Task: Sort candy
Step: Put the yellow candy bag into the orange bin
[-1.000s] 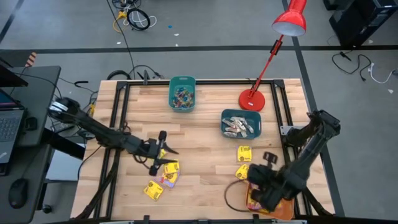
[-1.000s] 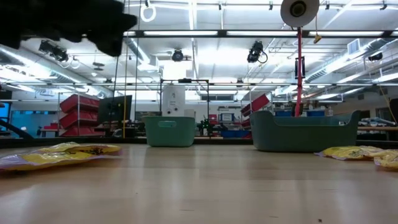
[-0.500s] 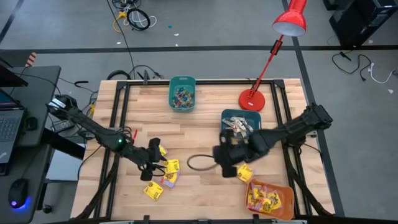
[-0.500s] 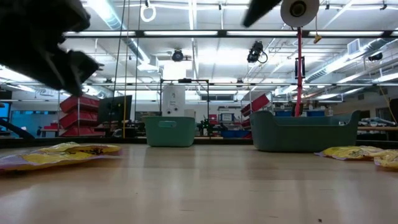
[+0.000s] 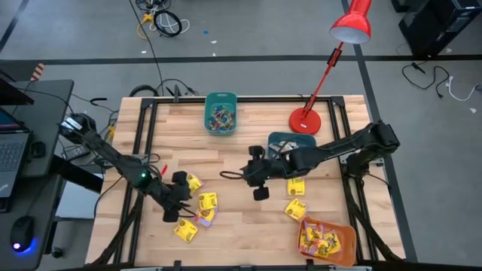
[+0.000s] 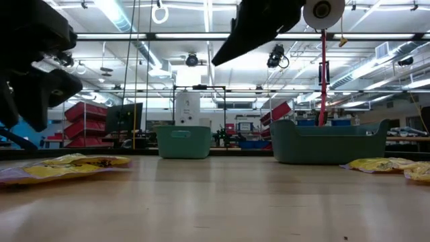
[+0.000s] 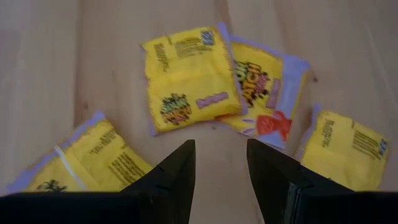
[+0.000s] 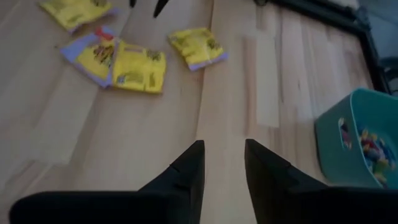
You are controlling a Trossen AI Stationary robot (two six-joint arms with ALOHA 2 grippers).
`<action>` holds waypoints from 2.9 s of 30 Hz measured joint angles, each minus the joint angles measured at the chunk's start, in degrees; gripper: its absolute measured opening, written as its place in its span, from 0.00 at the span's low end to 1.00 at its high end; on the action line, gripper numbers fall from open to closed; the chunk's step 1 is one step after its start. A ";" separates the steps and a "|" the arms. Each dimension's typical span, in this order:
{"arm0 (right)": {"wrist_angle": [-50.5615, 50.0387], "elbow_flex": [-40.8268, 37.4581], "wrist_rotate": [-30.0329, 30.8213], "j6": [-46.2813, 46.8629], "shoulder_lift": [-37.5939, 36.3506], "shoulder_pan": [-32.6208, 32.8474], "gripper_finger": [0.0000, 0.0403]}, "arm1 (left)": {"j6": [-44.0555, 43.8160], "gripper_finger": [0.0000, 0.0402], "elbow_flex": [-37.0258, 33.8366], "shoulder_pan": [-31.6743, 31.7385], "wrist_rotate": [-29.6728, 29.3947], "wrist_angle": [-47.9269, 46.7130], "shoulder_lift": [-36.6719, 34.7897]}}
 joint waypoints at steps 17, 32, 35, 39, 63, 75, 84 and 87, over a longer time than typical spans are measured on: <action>23.98 -4.13 -1.77 -3.83 8.47 -0.79 0.25 | 0.57 0.37 0.02 -0.73 -6.54 8.36 10.22; 25.75 2.90 -3.16 -19.09 23.54 1.56 0.30 | 0.39 0.37 0.02 -0.62 -11.38 15.33 19.06; 24.84 3.30 -2.97 -21.51 24.46 2.02 0.33 | 0.20 0.37 0.04 -0.65 -11.58 16.82 20.26; 25.67 3.39 -1.71 -24.42 25.20 2.57 0.37 | 0.24 0.37 0.13 -0.65 -12.10 18.31 21.30; 29.43 3.35 -3.13 -37.23 27.36 2.88 0.38 | 0.42 0.37 0.08 -0.41 -14.12 26.24 25.23; 23.88 3.31 -3.83 -37.37 27.28 3.52 0.36 | 0.50 0.37 0.13 -0.23 -13.86 28.27 26.52; 25.83 3.30 -7.81 -38.10 27.28 3.06 0.21 | 3.72 0.37 -0.02 0.28 -13.22 30.44 26.64; 26.08 3.30 -7.85 -38.15 27.28 3.03 0.17 | 3.76 0.37 -0.02 0.73 -12.92 30.64 26.65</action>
